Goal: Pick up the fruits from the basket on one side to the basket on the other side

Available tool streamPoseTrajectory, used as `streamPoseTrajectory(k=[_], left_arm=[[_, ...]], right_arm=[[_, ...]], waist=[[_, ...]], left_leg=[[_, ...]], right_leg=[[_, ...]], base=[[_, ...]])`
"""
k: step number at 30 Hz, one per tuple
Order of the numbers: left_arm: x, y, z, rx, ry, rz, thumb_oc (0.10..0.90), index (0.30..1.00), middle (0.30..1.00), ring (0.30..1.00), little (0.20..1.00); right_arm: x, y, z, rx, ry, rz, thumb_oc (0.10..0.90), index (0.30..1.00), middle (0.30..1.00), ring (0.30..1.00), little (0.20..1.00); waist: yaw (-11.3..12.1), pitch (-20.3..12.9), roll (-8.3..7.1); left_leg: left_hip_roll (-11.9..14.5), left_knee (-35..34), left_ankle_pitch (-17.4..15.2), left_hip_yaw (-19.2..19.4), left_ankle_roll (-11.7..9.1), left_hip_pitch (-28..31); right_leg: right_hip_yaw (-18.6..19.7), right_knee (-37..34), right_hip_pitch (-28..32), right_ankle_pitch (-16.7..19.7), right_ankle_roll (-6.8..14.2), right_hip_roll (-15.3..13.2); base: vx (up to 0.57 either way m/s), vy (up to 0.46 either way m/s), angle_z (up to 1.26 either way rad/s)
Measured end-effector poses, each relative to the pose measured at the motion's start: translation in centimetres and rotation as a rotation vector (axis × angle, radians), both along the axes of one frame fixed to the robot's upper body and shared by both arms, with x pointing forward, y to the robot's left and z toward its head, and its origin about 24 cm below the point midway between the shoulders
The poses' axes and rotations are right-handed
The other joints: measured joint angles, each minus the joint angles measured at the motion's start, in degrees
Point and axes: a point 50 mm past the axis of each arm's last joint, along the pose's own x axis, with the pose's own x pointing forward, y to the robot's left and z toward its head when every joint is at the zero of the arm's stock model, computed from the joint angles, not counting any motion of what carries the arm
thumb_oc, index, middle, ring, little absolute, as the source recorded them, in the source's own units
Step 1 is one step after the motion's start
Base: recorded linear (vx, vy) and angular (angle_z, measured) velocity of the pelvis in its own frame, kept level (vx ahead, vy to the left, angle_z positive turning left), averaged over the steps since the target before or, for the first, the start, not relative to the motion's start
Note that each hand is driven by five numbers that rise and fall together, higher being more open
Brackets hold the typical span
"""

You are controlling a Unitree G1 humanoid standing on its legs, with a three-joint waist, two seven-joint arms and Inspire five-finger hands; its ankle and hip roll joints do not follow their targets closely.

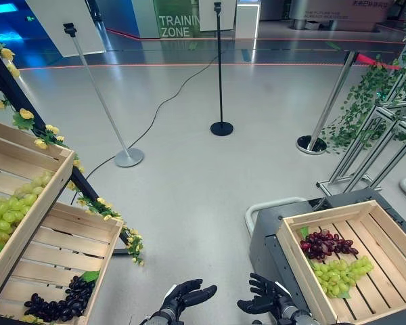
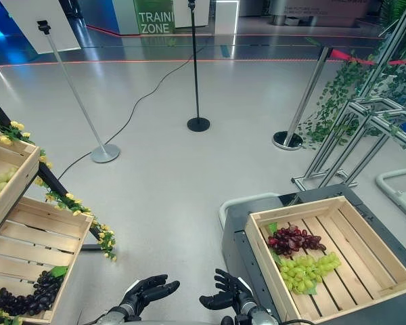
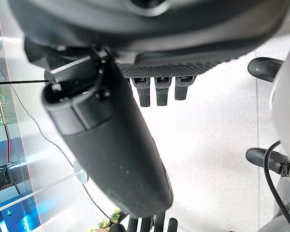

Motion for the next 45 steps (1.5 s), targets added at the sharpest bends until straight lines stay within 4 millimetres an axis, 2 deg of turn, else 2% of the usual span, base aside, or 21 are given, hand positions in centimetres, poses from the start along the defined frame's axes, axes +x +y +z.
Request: streamPoseTrajectory(k=[19, 25, 29, 33, 38, 41, 45], left_arm=[[0.1, -0.2, 0.0, -0.027, 0.012, -0.021, 0.800, 0.900, 0.900, 0.900, 0.900], [0.3, -0.3, 0.1, -0.029, 0.000, -0.024, 0.800, 0.900, 0.900, 0.900, 0.900], [0.7, -0.2, 0.4, -0.027, -0.018, -0.025, 0.800, 0.900, 0.900, 0.900, 0.900], [1.5, 0.0, 0.9, -0.031, -0.060, -0.033, 0.800, 0.900, 0.900, 0.900, 0.900], [2.3, 0.5, 1.4, -0.017, -0.100, -0.033, 0.800, 0.900, 0.900, 0.900, 0.900], [2.5, 1.0, 1.9, -0.003, -0.134, 0.000, 0.800, 0.900, 0.900, 0.900, 0.900], [2.8, 2.0, 2.3, 0.040, -0.165, 0.009, 0.800, 0.900, 0.900, 0.900, 0.900]], right_arm=[[0.0, -0.1, 0.0, -0.105, -0.012, 0.064, 0.800, 0.900, 0.900, 0.900, 0.900], [1.2, 0.1, 0.7, -0.091, -0.083, 0.069, 0.800, 0.900, 0.900, 0.900, 0.900], [3.1, 0.3, 2.2, 0.016, -0.179, 0.017, 0.800, 0.900, 0.900, 0.900, 0.900], [5.5, 0.4, 4.6, 0.157, -0.303, 0.009, 0.800, 0.900, 0.900, 0.900, 0.900], [7.6, 0.4, 7.1, 0.252, -0.429, -0.051, 0.800, 0.900, 0.900, 0.900, 0.900], [9.1, -0.3, 9.6, 0.216, -0.559, -0.085, 0.800, 0.900, 0.900, 0.900, 0.900], [10.6, -3.3, 12.3, 0.009, -0.722, -0.190, 0.800, 0.900, 0.900, 0.900, 0.900]], waist=[[-0.12, 0.47, 0.06], [-0.37, 1.39, 0.28], [-0.67, 2.41, 0.19], [-0.70, 2.70, -0.20], [-0.71, 3.20, -1.08], [-0.96, 3.62, -1.81], [-1.11, 3.90, -2.77]], left_leg=[[0.03, 0.00, 0.00, 0.05, -0.01, -0.07], [0.07, 0.00, 0.04, 0.12, -0.06, -0.54], [0.09, 0.01, 0.08, 0.22, -0.13, -0.59], [0.16, 0.01, 0.07, 0.51, -0.14, -0.50], [0.28, 0.02, 0.22, 1.52, -0.41, -0.20], [0.26, 0.00, 0.18, 2.00, -0.38, 0.03], [0.25, 0.01, 0.00, 3.06, -0.36, 0.41]], right_leg=[[0.04, 0.01, -0.10, -0.02, 0.02, 0.03], [0.13, 0.00, -0.61, -0.01, 0.02, 0.10], [0.20, 0.01, -0.71, 0.00, 0.02, 0.16], [0.37, 0.01, -0.71, 0.02, 0.05, 0.25], [0.81, 0.04, -0.69, 0.26, 0.38, 0.43], [1.59, 0.01, -0.80, 0.37, 0.48, 0.46], [2.20, 0.00, -0.79, 0.44, 0.57, 0.53]], base=[[0.00, 0.000, 0.00], [0.00, 0.000, 0.00], [0.00, -0.027, -0.01], [0.02, -0.048, -0.02], [0.02, -0.062, -0.05], [0.03, -0.066, -0.11], [0.05, -0.093, -0.10]])
